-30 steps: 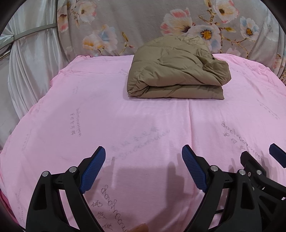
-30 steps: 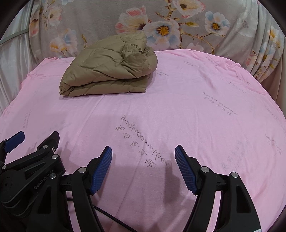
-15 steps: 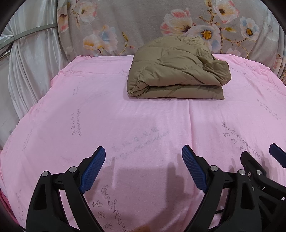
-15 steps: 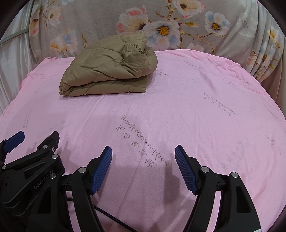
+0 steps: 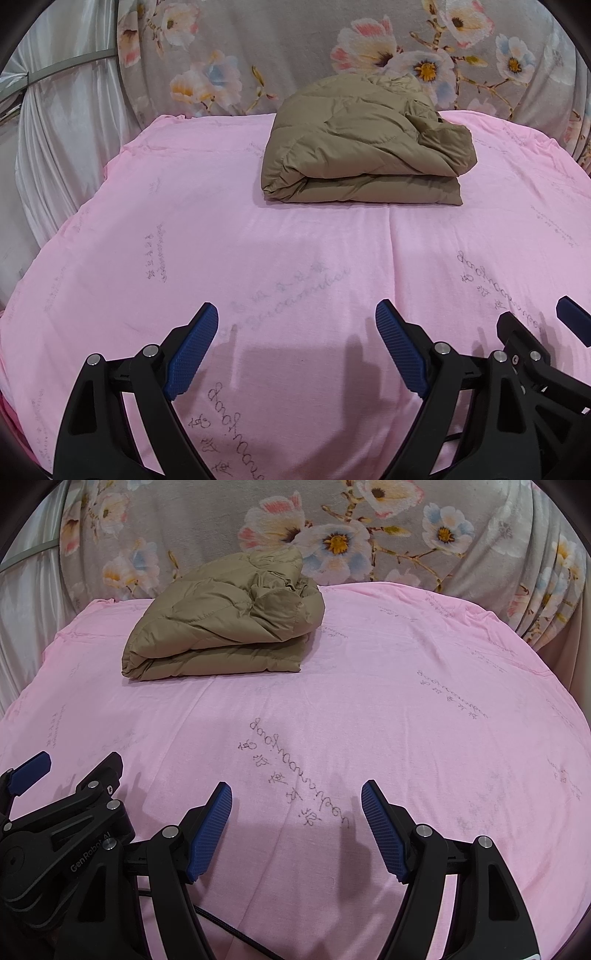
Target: Fold large clothes
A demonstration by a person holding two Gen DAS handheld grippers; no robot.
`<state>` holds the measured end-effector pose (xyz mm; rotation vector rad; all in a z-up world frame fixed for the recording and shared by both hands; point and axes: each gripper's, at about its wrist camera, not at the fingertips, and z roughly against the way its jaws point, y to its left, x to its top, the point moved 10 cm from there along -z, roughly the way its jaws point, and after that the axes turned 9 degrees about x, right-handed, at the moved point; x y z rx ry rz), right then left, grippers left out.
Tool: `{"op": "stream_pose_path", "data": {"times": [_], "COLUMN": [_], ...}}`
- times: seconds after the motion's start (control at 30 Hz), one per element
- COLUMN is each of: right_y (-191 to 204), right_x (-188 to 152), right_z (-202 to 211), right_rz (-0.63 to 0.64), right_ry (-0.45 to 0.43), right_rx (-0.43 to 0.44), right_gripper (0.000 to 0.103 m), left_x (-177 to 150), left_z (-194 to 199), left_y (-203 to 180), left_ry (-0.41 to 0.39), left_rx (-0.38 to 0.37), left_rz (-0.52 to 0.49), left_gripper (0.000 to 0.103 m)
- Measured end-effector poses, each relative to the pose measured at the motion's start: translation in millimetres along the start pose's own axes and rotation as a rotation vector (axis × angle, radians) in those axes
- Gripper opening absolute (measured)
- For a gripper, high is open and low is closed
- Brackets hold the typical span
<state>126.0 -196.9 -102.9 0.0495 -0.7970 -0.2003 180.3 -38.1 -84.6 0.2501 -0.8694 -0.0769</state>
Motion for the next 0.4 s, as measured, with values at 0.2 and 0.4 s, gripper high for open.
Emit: {"op": "stream_pose_path", "data": {"times": [0.2, 0.4], "right_y": [-0.7, -1.9], "right_x": [1.6, 2.4], "right_z": [1.2, 1.3], "right_rz": [0.000, 0.001], "right_ry": [0.001, 0.001], "right_rx": [0.000, 0.000], "right_gripper": [0.071, 0.071], "left_x": [0.4, 0.8], "left_z": [-0.3, 1.7], "left_y": [0.5, -2.0], "left_ry": [-0.002, -0.007], "left_rx": [0.006, 0.014], "left_rz": [-0.003, -0.005], "left_gripper": [0.084, 0.084]}}
